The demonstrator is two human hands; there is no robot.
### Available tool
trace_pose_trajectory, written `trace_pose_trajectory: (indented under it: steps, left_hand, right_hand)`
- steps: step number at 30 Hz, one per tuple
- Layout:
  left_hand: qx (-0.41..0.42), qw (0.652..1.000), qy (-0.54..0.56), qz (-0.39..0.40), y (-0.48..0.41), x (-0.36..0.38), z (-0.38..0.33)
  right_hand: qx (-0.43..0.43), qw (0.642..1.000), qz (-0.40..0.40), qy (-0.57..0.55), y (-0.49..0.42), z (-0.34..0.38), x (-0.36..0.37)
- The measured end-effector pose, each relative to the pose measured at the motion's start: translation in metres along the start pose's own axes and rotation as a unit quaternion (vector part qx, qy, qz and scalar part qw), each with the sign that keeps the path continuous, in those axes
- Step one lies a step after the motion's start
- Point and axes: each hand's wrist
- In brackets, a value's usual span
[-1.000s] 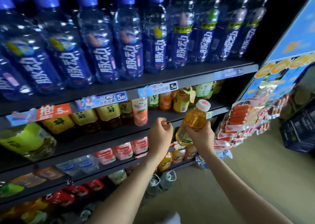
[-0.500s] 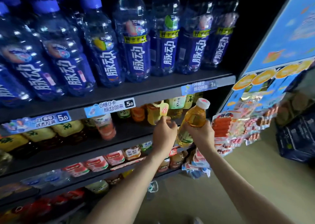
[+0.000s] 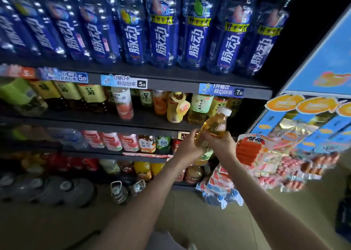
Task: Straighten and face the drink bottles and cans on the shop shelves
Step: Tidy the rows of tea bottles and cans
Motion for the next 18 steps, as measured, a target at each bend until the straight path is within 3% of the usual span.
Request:
trace_pose_trajectory:
  steps: [2, 7, 12, 15, 18]
  left_hand:
    - [-0.009, 1.0, 0.019, 0.014, 0.01, -0.002, 0.004]
    - [-0.016, 0.997, 0.073, -0.036, 0.024, -0.029, 0.007]
    - [-0.037, 0.989, 0.131, -0.051, 0.041, -0.063, 0.019]
    - [-0.04, 0.991, 0.11, -0.062, 0.045, -0.086, 0.028]
    - [-0.038, 0.992, 0.1, -0.066, 0.048, -0.111, 0.034]
  right_hand:
    - [-0.027, 0.998, 0.043, -0.025, 0.004, 0.002, 0.003]
    - [-0.075, 0.985, 0.151, -0.025, 0.007, 0.017, 0.016]
    - [-0.133, 0.944, 0.299, -0.042, 0.019, 0.031, 0.029]
    - [-0.165, 0.938, 0.305, -0.016, 0.032, 0.047, 0.048]
    - [-0.165, 0.955, 0.245, -0.009, 0.047, 0.061, 0.071]
Point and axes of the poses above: each hand's wrist, its own y-axis away from the middle knuckle, its own x-axis out of the palm, z = x × y, and after that the axes turned 14 degrees about y, right-handed
